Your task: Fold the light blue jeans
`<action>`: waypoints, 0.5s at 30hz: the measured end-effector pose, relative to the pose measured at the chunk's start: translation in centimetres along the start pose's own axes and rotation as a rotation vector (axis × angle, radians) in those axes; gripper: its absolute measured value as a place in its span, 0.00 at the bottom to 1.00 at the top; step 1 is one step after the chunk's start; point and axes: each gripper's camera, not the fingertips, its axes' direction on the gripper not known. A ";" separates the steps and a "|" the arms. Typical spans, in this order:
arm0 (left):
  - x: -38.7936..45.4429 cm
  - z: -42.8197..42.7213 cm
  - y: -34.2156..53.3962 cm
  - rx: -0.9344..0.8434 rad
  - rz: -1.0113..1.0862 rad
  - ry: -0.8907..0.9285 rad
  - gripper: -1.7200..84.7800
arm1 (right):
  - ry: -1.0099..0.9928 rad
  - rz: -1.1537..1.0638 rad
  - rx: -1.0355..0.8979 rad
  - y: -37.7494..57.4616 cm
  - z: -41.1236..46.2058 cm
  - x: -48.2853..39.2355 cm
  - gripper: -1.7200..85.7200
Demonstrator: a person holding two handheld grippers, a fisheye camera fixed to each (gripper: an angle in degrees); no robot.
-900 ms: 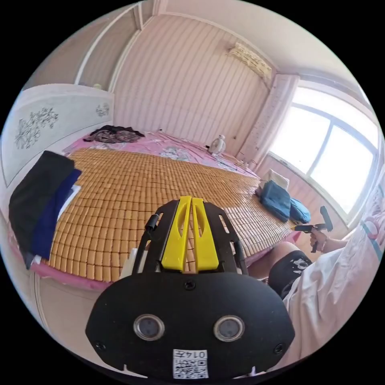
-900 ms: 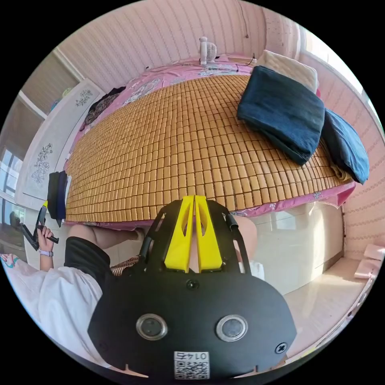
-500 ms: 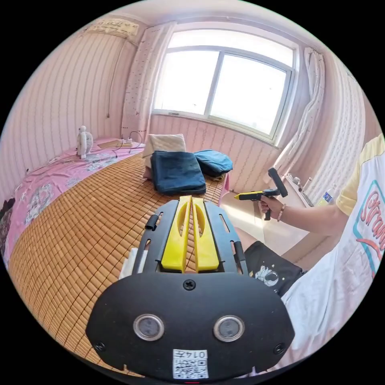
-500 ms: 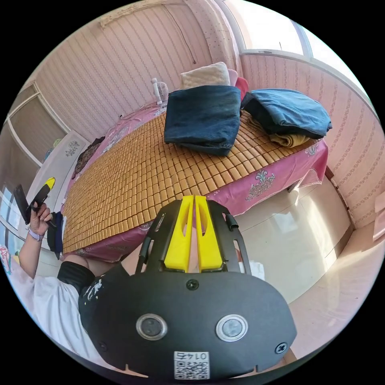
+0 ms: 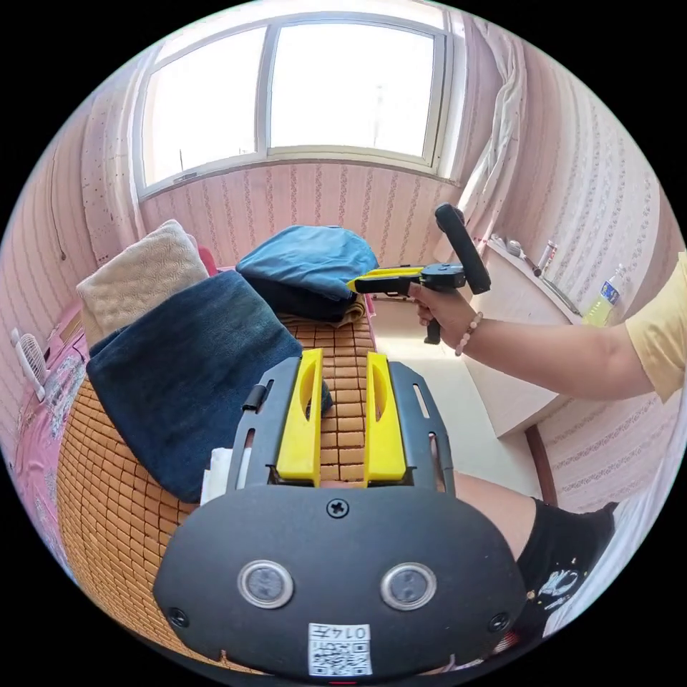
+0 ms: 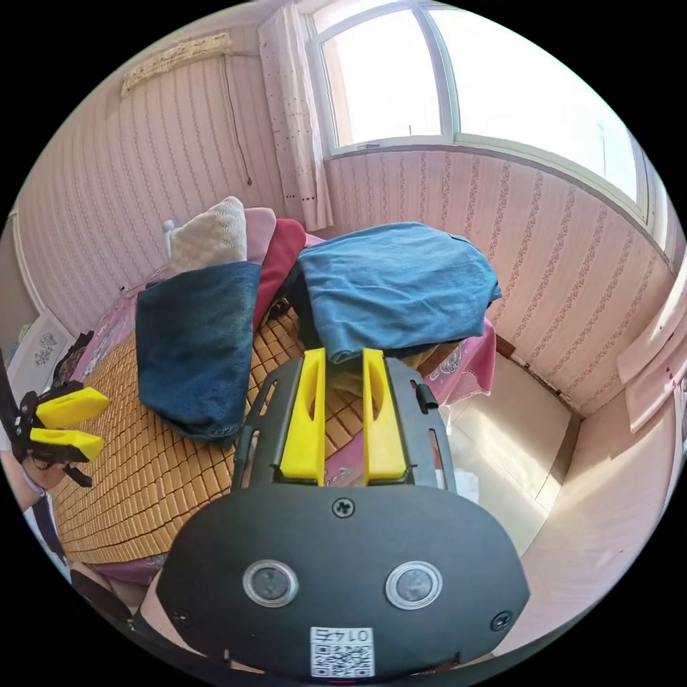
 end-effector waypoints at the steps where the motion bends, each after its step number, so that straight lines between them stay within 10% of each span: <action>1: -0.1 0.8 -0.4 -0.009 -0.001 0.003 0.14 | 0.019 -0.005 -0.008 -0.2 0.8 0.4 0.13; 6: 0.3 4.5 -2.6 -0.010 -0.014 -0.007 0.16 | -0.031 -0.002 -0.097 -0.4 2.1 2.5 0.09; 15: 5.2 -5.6 -3.5 0.247 -0.043 -0.059 0.17 | -0.530 -0.038 0.297 2.1 -15.6 1.5 0.03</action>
